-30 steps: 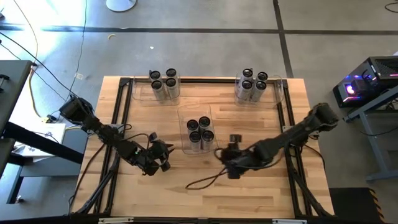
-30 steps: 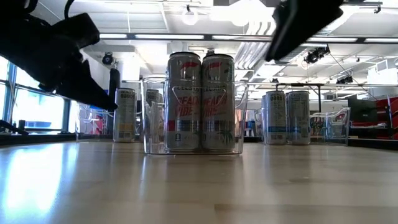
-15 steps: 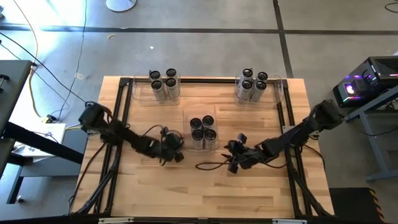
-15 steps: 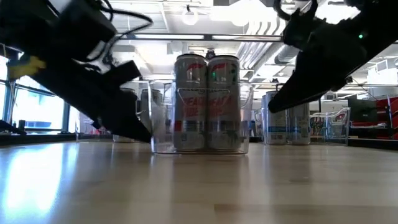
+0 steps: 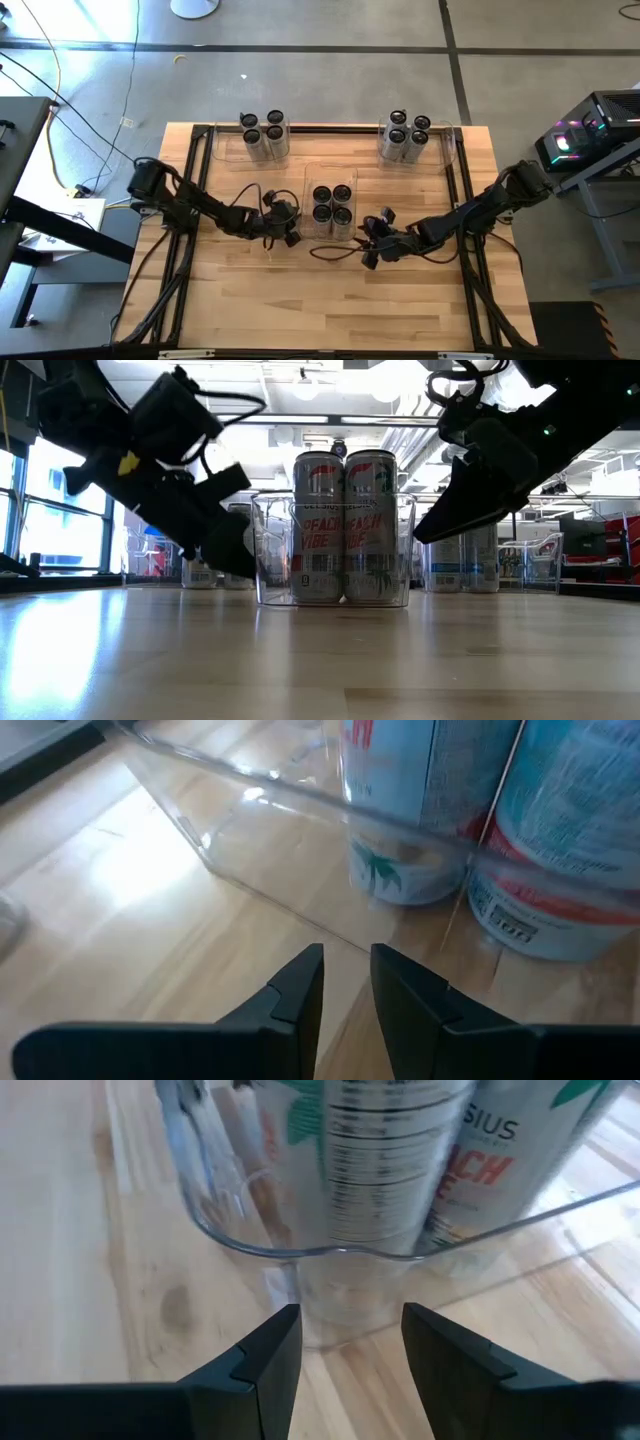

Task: Sort soda cans
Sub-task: Move the center transparent bin to the top center of the table

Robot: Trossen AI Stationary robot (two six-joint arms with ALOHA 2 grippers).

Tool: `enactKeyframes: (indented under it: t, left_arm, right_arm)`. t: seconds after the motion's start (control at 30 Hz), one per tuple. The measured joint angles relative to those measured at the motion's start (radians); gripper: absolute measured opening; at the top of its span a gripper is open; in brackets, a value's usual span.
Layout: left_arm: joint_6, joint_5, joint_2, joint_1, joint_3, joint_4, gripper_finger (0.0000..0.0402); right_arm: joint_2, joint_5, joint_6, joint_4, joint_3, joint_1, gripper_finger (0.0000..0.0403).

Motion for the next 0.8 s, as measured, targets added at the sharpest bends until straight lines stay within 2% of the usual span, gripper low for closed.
enactKeyframes:
  t: [0.13,0.27,0.37,0.53,0.8]
  left_arm:
    - [-0.018,-0.012,-0.107,-0.027,0.000,-0.187,0.0069]
    - [-0.096,-0.014,-0.222,-0.106,0.000,-0.393,0.0054]
    - [-0.141,-0.013,-0.256,-0.198,0.000,-0.443,0.0039]
    - [-0.165,-0.039,-0.217,-0.301,0.000,-0.296,0.0012]
    - [-0.050,-0.032,-0.056,-0.260,0.000,0.041,0.0001]
  right_arm:
    - [-0.003,0.013,0.025,-0.105,0.034,0.006,0.0169]
    - [-0.005,0.027,0.105,-0.246,0.076,0.041,0.0169]
    - [-0.003,0.020,0.127,-0.223,0.080,0.084,0.0165]
    - [0.052,0.045,0.132,-0.089,0.081,0.145,0.0115]
    - [0.159,0.052,0.080,0.102,0.081,0.109,0.0007]
